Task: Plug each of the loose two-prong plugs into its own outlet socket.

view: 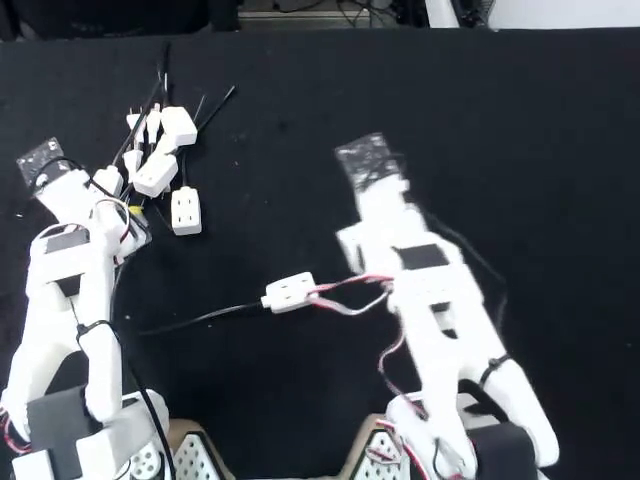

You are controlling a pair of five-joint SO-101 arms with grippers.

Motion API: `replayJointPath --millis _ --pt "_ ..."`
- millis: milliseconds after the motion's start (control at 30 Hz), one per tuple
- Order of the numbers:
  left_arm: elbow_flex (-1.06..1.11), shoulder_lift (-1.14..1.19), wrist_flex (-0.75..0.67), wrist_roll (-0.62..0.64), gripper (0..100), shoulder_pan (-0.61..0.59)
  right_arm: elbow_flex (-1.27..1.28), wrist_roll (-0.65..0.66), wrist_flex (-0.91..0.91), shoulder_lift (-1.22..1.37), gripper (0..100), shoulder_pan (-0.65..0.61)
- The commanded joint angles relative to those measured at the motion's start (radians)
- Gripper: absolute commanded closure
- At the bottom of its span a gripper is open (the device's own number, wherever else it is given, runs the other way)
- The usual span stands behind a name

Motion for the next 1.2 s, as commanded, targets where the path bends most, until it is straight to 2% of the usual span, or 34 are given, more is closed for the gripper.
replayJointPath --millis 0,100,233,467,600,667,767,833,1000,1100,1167 --pt "-0.016 -0.032 -0.031 0.003 79 0.013 -0.028 -0.046 -0.068 0.041 67.0 -0.018" --pt "-0.005 -0.031 -0.034 0.003 79 0.013 -0.012 -0.005 -0.055 0.065 67.0 -0.097" --pt "-0.008 -0.031 -0.031 0.009 79 0.019 -0.01 0.003 -0.069 0.07 67.0 -0.101" --pt "-0.002 -0.031 -0.026 0.005 79 0.021 -0.002 -0.137 -0.094 0.071 67.0 -0.095" --pt "-0.013 -0.04 0.04 0.003 78 0.021 -0.01 -0.207 -0.094 0.065 67.3 -0.023" --pt "-0.028 -0.041 0.058 0.002 78 0.019 -0.013 -0.23 -0.098 0.065 72.7 -0.008" --pt "-0.107 -0.032 0.12 -0.049 78 0.013 -0.013 -0.235 -0.1 0.065 86.8 -0.009" --pt "-0.173 -0.032 0.178 -0.081 78 0.013 -0.013 -0.235 -0.103 0.071 92.5 -0.006" --pt "-0.39 -0.002 0.344 -0.163 77 -0.021 0.039 -0.227 -0.192 0.073 91.2 -0.008" --pt "-0.576 0.092 0.468 -0.199 71 -0.039 0.047 -0.227 -0.198 0.073 91.0 -0.008" --pt "-0.713 0.186 0.545 -0.256 71 -0.035 0.05 -0.227 -0.198 0.073 91.0 -0.008"
